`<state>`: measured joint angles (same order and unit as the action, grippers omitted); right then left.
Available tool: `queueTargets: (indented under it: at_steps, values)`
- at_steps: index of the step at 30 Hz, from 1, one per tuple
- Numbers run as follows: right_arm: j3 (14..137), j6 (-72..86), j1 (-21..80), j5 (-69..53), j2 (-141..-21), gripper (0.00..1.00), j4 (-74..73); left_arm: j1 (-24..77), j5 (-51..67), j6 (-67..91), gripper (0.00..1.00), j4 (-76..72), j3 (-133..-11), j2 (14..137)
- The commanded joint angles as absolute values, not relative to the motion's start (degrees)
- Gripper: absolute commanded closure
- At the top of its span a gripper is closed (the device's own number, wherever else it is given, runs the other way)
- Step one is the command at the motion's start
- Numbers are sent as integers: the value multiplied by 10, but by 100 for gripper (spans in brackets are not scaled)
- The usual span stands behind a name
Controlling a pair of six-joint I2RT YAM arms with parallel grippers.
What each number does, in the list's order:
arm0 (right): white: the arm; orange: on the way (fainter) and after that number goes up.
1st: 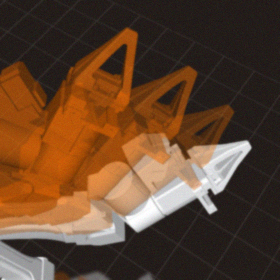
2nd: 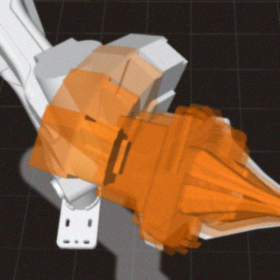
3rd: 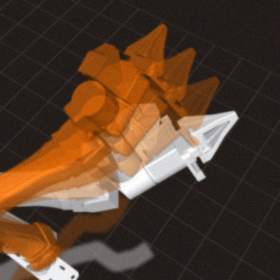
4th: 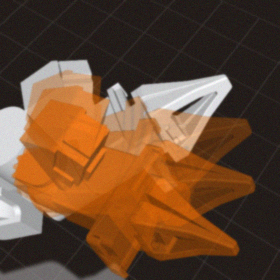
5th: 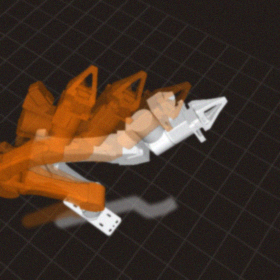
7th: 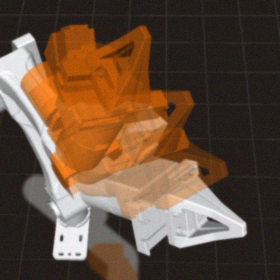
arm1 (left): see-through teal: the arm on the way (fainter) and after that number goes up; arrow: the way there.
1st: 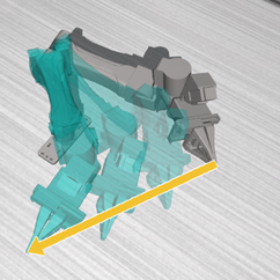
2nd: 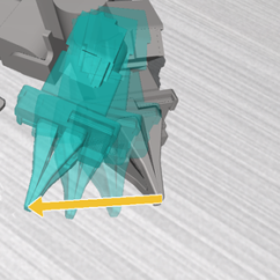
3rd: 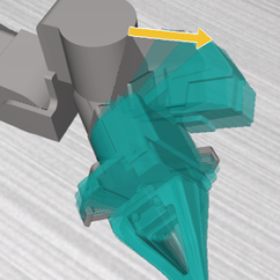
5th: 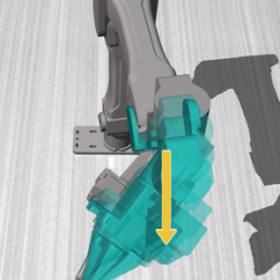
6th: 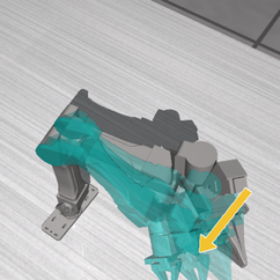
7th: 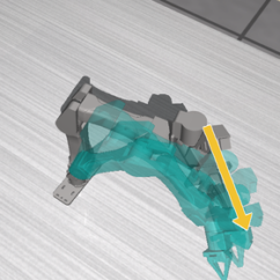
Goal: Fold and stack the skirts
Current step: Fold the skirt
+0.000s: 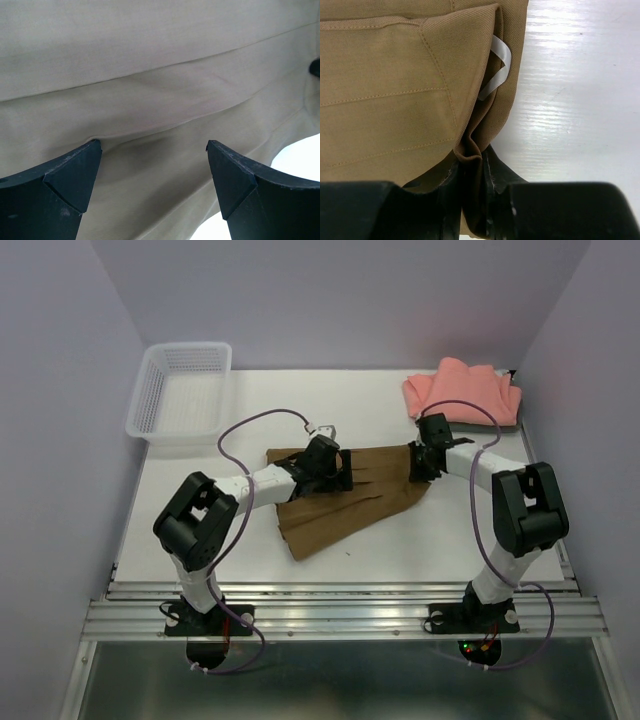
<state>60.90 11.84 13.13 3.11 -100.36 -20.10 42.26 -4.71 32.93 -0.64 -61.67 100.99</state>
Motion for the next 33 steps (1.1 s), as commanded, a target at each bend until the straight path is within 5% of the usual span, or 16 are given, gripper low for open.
queueTargets:
  at_steps: [1, 16, 33]
  values:
    - [640, 102, 133, 140, -985, 97, -277, 422, -51, 318, 1, -17, -624, 1010]
    - [793, 51, 138, 246, -909, 99, -407, 422, -26, 318, 1, -21, -621, 1005]
    - [973, 119, 317, 361, -990, 99, -566, 422, -4, 321, 2, -50, -611, 1043]
